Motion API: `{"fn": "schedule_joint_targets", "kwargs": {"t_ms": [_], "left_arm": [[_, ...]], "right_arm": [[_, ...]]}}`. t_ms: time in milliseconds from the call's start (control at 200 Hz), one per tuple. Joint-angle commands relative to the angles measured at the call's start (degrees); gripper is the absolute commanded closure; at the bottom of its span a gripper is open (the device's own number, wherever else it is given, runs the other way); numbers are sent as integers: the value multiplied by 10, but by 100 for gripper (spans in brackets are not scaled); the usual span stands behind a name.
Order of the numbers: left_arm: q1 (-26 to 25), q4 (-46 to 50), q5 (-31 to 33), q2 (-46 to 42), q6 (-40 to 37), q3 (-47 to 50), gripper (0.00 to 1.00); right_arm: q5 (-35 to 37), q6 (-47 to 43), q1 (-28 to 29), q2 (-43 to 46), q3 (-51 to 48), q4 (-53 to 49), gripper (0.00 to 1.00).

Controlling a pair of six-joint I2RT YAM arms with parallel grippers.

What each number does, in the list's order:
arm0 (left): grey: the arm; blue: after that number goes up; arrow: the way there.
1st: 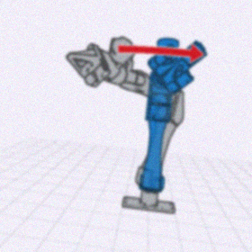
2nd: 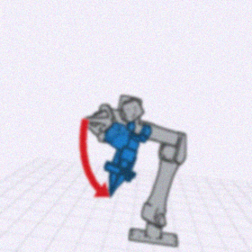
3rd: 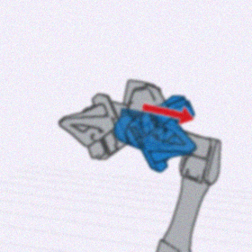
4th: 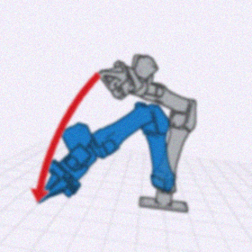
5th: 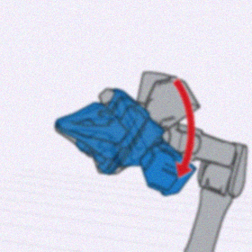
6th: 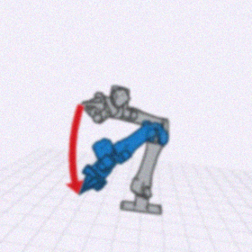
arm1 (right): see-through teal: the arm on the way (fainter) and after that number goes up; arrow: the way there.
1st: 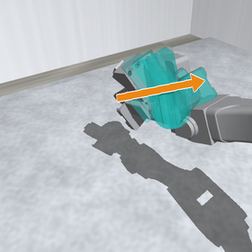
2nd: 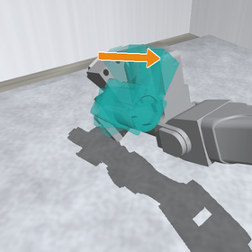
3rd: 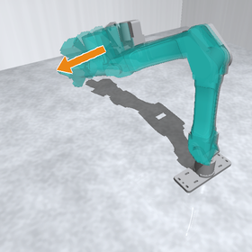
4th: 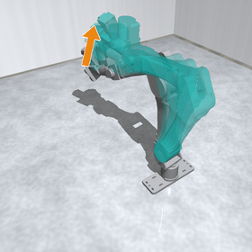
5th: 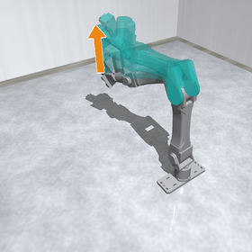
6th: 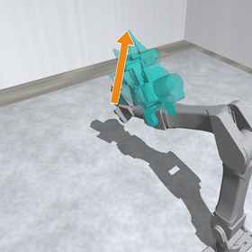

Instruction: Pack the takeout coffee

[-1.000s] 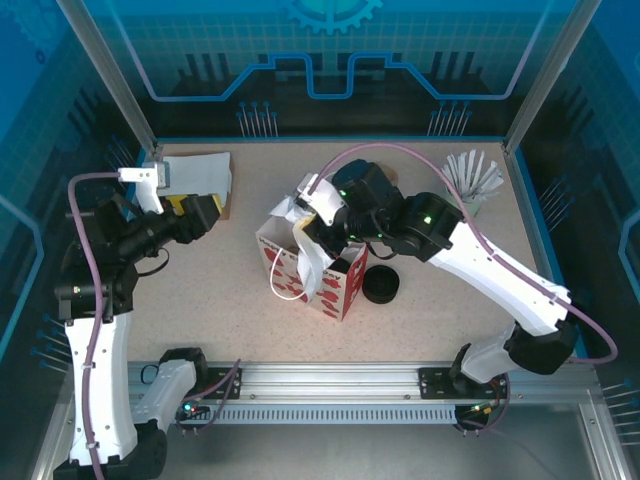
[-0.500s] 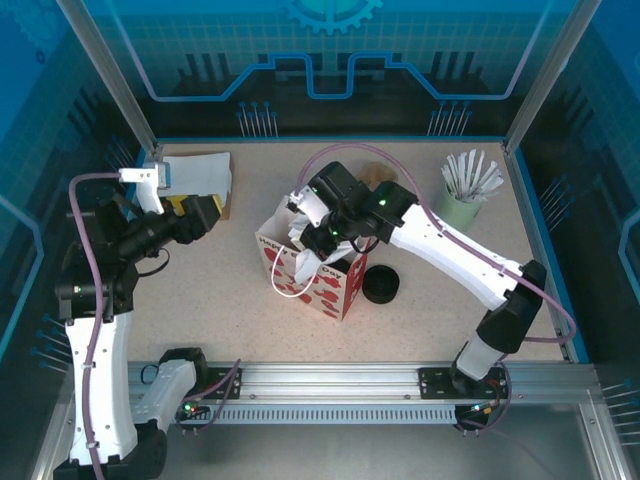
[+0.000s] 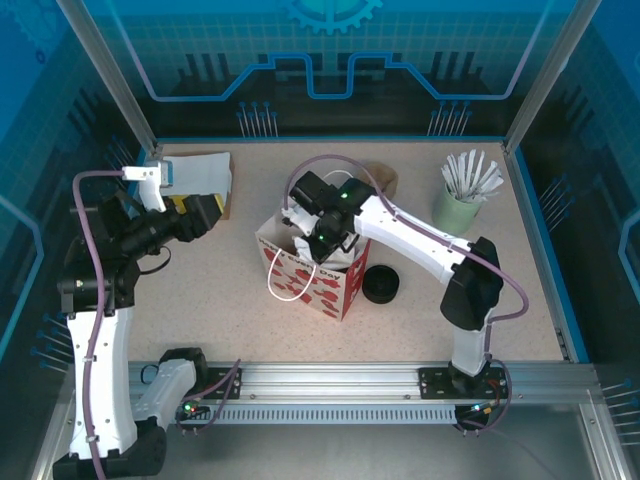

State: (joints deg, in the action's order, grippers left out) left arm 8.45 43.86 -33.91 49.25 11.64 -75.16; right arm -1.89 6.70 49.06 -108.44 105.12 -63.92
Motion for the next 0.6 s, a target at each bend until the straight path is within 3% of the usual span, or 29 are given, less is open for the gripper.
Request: {"fn": "schedule_joint_targets", "kwargs": {"t_ms": [0,370,595], "left_arm": [[-1,7,-18,4,-13,-4,33],[-1,8,-14,5,-12,-3,30],[-1,12,-15,2,-12,0,30]], "right_arm": [[24,-7,-6,21,45,-34,62],[85,-8,-7,87,134,-102,28],[63,-1,-13,86,152,-110,26]]}}
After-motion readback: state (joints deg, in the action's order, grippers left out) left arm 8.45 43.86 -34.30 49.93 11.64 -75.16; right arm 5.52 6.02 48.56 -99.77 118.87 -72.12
